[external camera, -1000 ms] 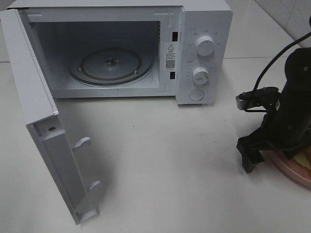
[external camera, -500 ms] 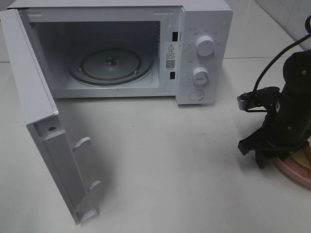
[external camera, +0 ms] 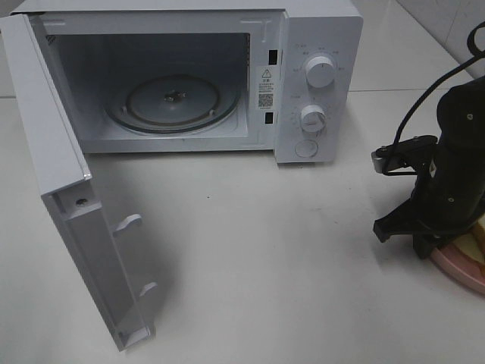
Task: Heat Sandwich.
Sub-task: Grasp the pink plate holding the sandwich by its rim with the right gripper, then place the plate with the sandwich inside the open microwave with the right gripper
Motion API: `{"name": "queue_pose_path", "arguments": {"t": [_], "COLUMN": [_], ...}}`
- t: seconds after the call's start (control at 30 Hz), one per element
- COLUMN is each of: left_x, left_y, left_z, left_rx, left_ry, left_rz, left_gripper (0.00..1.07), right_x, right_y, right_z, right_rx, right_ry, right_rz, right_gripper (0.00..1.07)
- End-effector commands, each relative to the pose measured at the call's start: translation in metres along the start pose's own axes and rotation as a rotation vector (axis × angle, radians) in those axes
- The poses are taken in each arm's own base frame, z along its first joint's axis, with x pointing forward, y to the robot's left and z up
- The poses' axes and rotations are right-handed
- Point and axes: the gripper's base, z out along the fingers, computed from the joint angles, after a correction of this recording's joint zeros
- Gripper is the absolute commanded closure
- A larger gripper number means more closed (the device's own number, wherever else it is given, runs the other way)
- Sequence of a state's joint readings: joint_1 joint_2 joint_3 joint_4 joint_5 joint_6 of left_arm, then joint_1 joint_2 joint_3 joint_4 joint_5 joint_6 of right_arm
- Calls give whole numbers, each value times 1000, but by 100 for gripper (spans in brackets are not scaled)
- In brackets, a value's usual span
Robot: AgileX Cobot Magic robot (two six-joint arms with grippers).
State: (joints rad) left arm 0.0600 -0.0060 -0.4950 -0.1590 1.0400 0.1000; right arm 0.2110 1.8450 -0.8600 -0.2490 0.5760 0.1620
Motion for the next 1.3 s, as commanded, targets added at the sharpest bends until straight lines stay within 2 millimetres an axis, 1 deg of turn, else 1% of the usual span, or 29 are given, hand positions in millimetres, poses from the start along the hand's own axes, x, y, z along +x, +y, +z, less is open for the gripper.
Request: {"name": "queue_pose_path", "arguments": {"t": [0.03, 0.17, 0.33, 0.5, 0.63, 0.83, 1.1, 1.13, 1.27, 1.3], "left_x": [2, 2, 2, 2, 2, 2, 2, 2, 2, 2], "left_y": [-1, -1, -1, -1, -1, -1, -1, -1, -1, -1], "left_z": [-3, -3, -3, -3, -3, -3, -3, -3, -3, -3], "left_rx": [5, 5, 5, 5, 5, 5, 5, 5, 5, 5], "left_ry": [-24, -24, -24, -24, -24, -24, -24, -24, -24, -24], "left_rz": [-5, -5, -5, -5, -5, -5, -5, -5, -5, -5], "left_gripper": [5, 5, 5, 5, 5, 5, 5, 5, 5, 5], "right_x": [1, 2, 3, 6, 10, 14, 18, 20, 22, 25], "right_y": [0, 0, -1, -5, -9, -11, 0, 3, 7, 10], "right_z": [5, 5, 0, -7, -20, -28, -45, -50, -56, -61], "right_rx": [2, 3, 18, 48, 66, 83, 143, 155, 173, 182], "right_ry": [11, 16, 19, 22, 18, 34, 23, 20, 19, 21], "right_rz": [-4, -3, -3, 15, 19, 28, -28, -45, -71, -86], "right_gripper": [107, 107, 107, 107, 107, 107, 107, 107, 107, 107]}}
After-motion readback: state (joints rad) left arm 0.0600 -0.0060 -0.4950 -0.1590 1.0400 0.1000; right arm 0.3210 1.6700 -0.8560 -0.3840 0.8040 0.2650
